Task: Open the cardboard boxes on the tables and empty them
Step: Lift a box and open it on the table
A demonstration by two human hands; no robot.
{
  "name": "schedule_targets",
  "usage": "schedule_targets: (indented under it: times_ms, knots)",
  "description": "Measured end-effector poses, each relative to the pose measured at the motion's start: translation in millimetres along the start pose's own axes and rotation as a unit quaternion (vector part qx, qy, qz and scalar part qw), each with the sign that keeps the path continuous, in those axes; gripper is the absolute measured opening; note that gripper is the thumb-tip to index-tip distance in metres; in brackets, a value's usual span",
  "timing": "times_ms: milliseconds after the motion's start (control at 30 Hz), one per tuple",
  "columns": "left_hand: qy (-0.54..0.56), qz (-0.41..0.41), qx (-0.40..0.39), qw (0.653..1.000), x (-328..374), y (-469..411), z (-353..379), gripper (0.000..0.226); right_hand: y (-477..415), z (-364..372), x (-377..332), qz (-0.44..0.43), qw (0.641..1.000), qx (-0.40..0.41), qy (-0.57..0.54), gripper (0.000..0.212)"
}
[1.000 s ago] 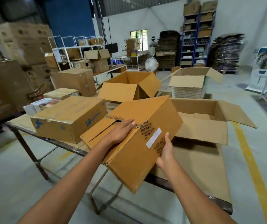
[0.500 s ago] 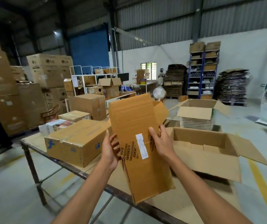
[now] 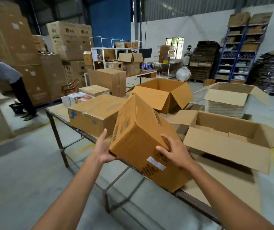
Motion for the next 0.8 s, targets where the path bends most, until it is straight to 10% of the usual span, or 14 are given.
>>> schedule_targets:
  times_ms: [400, 633, 800]
  knots:
    - [-0.346, 0.018, 0.192, 0.918, -14.0, -10.0, -80.2, 0.048, -6.9, 72.0, 1.5, 0.058, 0.987, -0.072, 0.130, 0.084]
    - [-0.212, 0.015, 0.090, 0.973, -46.9, -55.5, -61.7, 0.052, -2.6, 86.8, 37.2, 0.120, 0.965, -0.098, 0.213, 0.089]
    - [-0.381, 0.130, 0.157, 0.902, -46.5, -63.5, -40.2, 0.055, -7.2, 74.2, 62.8, 0.094, 0.963, -0.101, 0.231, 0.086]
Point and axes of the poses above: each hand's wrist, its own y-axis away from the middle knuckle, its own z-axis out of the palm, x = y × z, the point moved 10 cm from there along -y, towards the middle knuckle, and after that the axes turned 2 degrees about -y, right-handed, at the moved point
